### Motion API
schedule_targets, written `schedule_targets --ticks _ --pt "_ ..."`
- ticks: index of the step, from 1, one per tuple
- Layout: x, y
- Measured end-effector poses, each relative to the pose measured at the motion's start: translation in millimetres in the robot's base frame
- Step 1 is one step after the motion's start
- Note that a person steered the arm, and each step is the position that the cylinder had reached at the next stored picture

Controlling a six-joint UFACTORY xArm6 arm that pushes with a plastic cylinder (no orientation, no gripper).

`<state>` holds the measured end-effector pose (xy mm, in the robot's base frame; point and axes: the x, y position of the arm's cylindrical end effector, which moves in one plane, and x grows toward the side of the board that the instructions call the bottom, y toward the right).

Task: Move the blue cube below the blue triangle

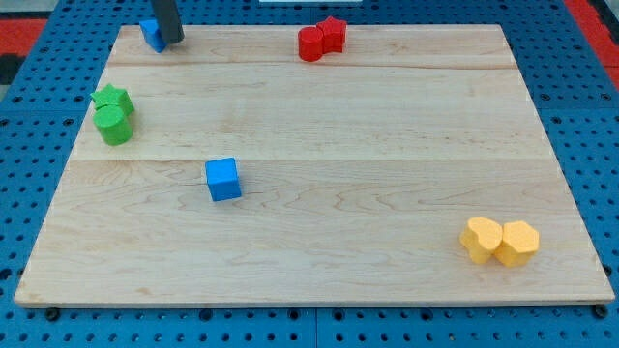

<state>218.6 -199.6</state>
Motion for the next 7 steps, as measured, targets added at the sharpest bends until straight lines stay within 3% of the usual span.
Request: schedule_targets --ticks 2,3,6,7 --pt "0 -19" --pt "17 14" --pt "205 180" --pt "275 196"
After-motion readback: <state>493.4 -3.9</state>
